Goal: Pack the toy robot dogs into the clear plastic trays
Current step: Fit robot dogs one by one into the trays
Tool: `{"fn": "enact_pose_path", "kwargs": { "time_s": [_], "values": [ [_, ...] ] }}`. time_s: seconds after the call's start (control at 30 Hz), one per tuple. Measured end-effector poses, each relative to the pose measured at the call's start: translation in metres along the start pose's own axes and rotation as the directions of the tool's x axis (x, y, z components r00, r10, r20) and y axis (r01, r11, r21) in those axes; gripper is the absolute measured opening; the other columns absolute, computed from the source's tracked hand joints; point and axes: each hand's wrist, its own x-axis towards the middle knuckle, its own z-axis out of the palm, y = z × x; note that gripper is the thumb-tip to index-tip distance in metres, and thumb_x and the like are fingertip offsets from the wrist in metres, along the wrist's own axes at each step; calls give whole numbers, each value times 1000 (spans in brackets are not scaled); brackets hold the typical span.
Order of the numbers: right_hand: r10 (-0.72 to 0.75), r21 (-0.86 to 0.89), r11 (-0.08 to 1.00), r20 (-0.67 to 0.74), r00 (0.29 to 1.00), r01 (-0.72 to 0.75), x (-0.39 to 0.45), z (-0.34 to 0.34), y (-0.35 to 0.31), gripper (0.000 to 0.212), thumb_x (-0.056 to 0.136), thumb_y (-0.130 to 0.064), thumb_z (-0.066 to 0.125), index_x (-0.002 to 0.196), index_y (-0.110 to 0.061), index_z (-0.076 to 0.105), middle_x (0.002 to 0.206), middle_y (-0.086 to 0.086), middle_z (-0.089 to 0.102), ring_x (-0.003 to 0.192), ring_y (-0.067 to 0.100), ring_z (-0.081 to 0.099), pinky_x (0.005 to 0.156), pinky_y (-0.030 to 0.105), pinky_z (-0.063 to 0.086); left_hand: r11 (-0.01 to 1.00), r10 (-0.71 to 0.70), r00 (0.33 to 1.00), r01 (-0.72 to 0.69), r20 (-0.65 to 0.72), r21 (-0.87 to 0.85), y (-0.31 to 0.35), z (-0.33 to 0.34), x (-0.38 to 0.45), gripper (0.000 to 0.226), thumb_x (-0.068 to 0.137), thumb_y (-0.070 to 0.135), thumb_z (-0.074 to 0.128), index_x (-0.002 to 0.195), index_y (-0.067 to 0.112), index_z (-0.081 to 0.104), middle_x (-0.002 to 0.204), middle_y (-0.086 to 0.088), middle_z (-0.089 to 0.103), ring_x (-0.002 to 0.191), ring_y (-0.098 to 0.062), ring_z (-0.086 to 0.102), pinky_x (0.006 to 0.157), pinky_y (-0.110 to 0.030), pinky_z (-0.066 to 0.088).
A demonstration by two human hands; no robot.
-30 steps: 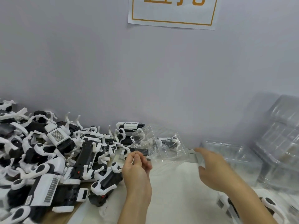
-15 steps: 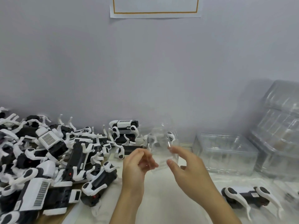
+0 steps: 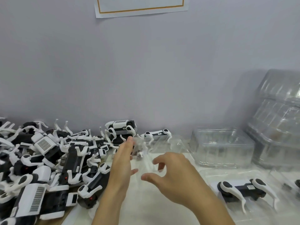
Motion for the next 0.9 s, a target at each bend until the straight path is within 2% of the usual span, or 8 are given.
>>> {"fn": "enact_pose_path", "kwargs": {
  "time_s": [0.07,0.2,0.33,0.4,0.5,0.7,0.8,0.9],
  "values": [
    [-33,100,995,58,998,27,0,5,-3,56,80,-67,64,123,-32,62,109,-20,58,94,-4,50,81,16,39,998,-37,998,35,45,56,-3,0,0,40,80,68,55,103,39,67,107,15,68,105,-7,60,81,-41,52],
    [-83,272,960,41,996,69,4,6,-3,26,89,-44,65,110,-30,72,91,-21,66,70,-4,56,65,9,37,972,-85,996,82,6,219,-14,-3,4,31,92,21,61,114,42,59,123,9,59,113,-11,56,97,-45,48],
    [-21,193,980,-182,983,56,7,5,9,17,94,-33,61,109,-35,68,105,-28,61,102,-5,50,90,9,35,945,-158,987,144,24,293,-15,-6,4,44,90,13,52,120,45,54,125,6,55,117,-15,52,102,-44,42],
    [18,70,998,-149,989,-8,6,6,18,29,97,-38,54,126,-36,58,128,-24,50,127,2,35,108,22,28,918,-185,982,159,39,362,-16,-10,4,61,89,12,48,140,45,40,132,5,50,118,-16,47,99,-38,38],
    [72,-51,996,-31,997,-74,4,10,22,40,99,-41,49,139,-34,47,144,-16,39,137,10,25,111,31,21,897,-187,981,148,54,416,-17,-11,4,65,91,12,46,147,43,33,139,7,44,132,-16,40,100,-34,32],
    [33,-61,997,-88,996,-39,4,9,23,33,96,-36,53,129,-36,55,129,-18,49,127,8,34,103,25,35,824,-136,983,44,122,565,-19,-6,2,33,95,18,52,118,42,56,124,11,51,109,-11,56,81,-25,40],
    [55,-52,997,-74,996,-59,4,8,25,32,96,-34,54,128,-36,55,124,-18,46,124,6,36,95,23,38,783,-152,979,35,136,621,-20,-8,3,33,91,11,51,107,39,56,112,8,53,82,-11,58,61,-21,41],
    [51,-73,996,-64,997,-55,3,10,24,32,96,-34,54,128,-37,54,121,-19,42,120,5,39,87,23,40,750,-156,975,14,156,661,-21,-9,3,30,88,10,50,104,35,53,108,7,51,80,-13,57,60,-22,42]
  ]
}}
